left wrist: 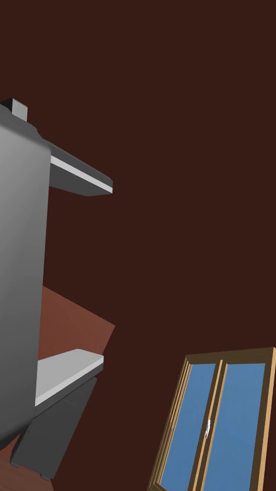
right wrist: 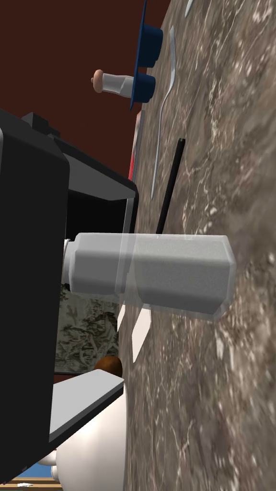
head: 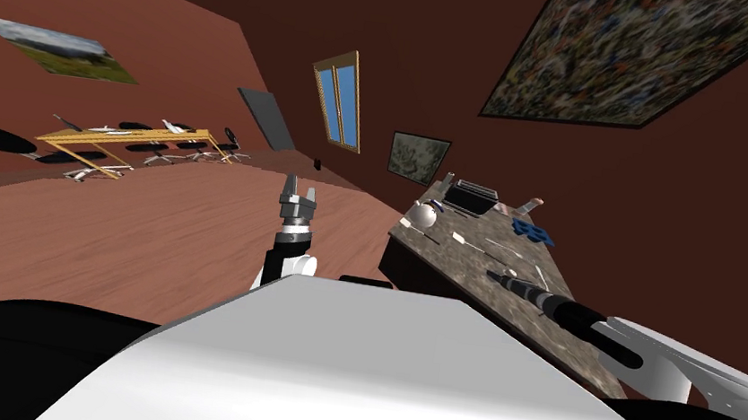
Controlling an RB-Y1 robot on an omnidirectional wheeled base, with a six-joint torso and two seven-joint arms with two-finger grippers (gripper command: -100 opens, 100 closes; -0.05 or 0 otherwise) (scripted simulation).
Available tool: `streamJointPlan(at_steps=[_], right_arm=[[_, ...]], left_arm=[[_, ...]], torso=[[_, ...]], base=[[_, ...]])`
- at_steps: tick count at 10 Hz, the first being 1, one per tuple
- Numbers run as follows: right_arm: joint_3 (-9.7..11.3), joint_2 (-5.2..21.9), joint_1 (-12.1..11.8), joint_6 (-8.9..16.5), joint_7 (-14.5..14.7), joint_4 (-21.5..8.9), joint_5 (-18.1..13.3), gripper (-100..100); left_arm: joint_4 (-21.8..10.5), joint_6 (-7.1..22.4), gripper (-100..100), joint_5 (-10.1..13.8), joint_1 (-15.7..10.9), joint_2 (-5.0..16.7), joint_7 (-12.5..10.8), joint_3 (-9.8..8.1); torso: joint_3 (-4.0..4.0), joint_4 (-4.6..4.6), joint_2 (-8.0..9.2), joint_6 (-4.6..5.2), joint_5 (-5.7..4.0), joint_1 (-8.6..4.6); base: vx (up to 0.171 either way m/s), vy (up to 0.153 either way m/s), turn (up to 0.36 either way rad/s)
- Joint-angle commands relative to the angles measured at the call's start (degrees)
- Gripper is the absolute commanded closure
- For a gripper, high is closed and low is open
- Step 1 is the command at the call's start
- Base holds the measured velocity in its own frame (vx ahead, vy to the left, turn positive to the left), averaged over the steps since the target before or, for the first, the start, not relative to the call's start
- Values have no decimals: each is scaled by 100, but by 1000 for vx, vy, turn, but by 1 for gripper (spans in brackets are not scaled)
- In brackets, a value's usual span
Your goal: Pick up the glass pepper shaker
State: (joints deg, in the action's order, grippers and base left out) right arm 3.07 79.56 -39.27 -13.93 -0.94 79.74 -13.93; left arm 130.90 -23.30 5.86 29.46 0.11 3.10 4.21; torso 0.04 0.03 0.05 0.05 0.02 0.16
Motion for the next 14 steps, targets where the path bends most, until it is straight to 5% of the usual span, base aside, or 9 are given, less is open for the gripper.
streamJointPlan(at_steps=[1, 4, 5, 9, 10, 11, 14], right_arm=[[45, -57, 82, -80, 5, -193, 15, -100], [81, -120, 153, -140, 19, -357, 22, -100], [83, -122, 157, -147, 19, -368, 23, 100], [80, -122, 158, -147, 15, -366, 25, 100], [81, -122, 157, -147, 16, -366, 25, 0], [45, -57, 82, -80, 5, -193, 15, 100], [-26, 60, -59, 52, -13, 155, -9, 100]], left_arm=[[0, 0, 0, 0, 0, 0, 0, 0], [0, 0, 0, 0, 0, 0, 0, 0], [0, 0, 0, 0, 1, 0, 0, 0], [0, 0, 0, 0, 1, 0, 0, 0], [0, 0, 0, 0, 1, 0, 0, 0], [0, 0, 0, 0, 1, 0, 0, 0], [0, 0, 0, 0, 1, 0, 0, -1]], torso=[[0, 0, 0, 0, 0, 0], [-1, 0, -1, 1, 0, 1], [-3, -1, -5, 3, 0, -3], [-9, -5, -15, 0, -5, -9], [-9, -5, -15, 0, -5, -10], [-9, -5, -15, 0, -5, -10], [-14, -6, -24, 3, -5, -17]], base=[[-33, 16, 96], [-23, 15, 81], [0, 0, 0], [0, 0, 0], [0, 0, 0], [25, -10, -173], [37, -22, -124]])
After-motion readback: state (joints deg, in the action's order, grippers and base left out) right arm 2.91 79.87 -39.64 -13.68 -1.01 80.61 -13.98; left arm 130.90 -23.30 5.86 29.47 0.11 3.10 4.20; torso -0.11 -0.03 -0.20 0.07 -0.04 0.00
